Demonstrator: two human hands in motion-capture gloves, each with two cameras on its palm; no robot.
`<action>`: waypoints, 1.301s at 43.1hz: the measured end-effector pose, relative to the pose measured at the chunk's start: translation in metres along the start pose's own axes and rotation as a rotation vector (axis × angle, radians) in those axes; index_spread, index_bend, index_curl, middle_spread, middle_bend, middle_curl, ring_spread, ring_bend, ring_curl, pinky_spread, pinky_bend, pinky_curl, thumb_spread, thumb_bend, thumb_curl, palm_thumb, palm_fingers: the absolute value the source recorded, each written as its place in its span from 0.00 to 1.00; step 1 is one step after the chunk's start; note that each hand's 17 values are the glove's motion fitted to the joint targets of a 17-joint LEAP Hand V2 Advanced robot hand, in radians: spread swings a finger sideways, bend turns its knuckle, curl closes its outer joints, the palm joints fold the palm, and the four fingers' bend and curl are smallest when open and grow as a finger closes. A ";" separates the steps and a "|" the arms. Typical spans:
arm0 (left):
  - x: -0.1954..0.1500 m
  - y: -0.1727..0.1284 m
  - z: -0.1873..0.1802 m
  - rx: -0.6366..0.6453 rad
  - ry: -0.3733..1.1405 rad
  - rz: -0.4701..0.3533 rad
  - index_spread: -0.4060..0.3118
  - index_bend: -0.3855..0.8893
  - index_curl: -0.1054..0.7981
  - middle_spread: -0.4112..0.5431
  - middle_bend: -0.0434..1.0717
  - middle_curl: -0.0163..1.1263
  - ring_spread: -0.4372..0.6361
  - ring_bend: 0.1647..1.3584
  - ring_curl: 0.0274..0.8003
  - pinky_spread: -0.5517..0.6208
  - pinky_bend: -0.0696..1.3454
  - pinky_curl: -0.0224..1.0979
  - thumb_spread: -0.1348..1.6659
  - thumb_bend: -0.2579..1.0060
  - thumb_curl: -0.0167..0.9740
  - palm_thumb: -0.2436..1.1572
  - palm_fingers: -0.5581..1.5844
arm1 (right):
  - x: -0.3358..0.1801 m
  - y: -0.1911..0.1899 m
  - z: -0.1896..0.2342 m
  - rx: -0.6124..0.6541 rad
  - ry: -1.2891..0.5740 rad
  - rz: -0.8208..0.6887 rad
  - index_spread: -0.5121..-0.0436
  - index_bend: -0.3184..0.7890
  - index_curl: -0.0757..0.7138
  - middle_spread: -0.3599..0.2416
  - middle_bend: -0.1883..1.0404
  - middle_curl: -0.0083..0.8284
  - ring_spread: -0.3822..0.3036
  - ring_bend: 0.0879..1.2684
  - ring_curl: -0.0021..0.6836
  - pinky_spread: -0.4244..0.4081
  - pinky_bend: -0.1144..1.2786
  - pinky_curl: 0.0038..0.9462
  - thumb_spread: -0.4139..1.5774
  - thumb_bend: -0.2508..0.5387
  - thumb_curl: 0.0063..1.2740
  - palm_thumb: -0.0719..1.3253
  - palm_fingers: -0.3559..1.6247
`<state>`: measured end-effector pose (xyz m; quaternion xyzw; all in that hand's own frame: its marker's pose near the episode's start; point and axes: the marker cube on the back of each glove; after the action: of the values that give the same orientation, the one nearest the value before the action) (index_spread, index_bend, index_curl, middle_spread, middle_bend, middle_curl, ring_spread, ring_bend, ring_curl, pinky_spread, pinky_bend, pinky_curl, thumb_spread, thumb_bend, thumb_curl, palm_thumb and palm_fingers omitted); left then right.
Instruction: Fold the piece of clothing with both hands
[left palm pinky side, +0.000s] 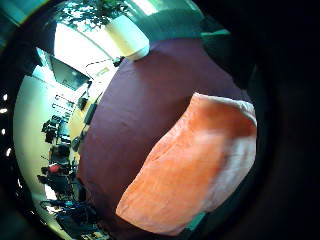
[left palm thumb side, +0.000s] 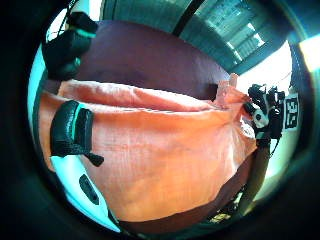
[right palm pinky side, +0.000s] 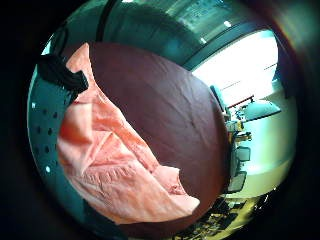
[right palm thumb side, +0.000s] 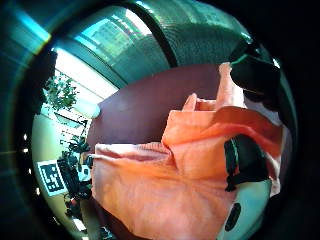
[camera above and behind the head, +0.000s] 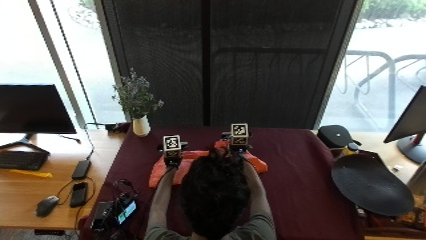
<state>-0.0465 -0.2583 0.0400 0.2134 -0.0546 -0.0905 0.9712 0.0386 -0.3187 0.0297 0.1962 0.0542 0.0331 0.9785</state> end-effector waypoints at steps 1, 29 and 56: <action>0.001 0.001 -0.003 0.010 0.011 0.003 0.22 0.38 0.65 0.11 0.58 0.52 0.16 0.28 0.53 0.62 0.17 0.06 0.80 0.19 0.34 0.76 0.66 | 0.005 0.002 -0.006 0.028 -0.005 0.001 0.40 0.41 0.42 0.18 0.41 0.56 0.16 0.42 0.62 0.25 0.48 0.39 0.66 0.29 0.36 0.84 0.66; -0.018 0.092 0.006 -0.188 -0.085 0.035 0.31 0.41 0.58 0.24 0.22 0.41 0.35 0.20 0.47 0.65 0.23 0.21 0.80 0.15 0.30 0.57 0.56 | 0.132 0.192 -0.015 -0.297 -0.534 0.667 0.54 0.24 0.26 0.60 0.24 0.43 0.48 0.51 0.64 0.60 0.70 0.45 0.80 0.22 0.29 0.51 0.48; -0.021 0.107 -0.025 -0.481 0.041 0.023 0.39 0.43 0.55 0.40 0.20 0.35 0.55 0.22 0.44 0.72 0.33 0.30 0.83 0.20 0.21 0.28 0.47 | 0.067 0.137 -0.066 0.032 -1.030 0.679 0.54 0.37 0.39 0.40 0.29 0.42 0.26 0.49 0.60 0.19 0.62 0.39 0.71 0.47 0.39 0.81 0.70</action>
<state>-0.0469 -0.1483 0.0614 -0.0230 -0.0140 -0.0853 0.9960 0.0915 -0.1617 0.0155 0.2082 -0.4903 0.2429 0.8107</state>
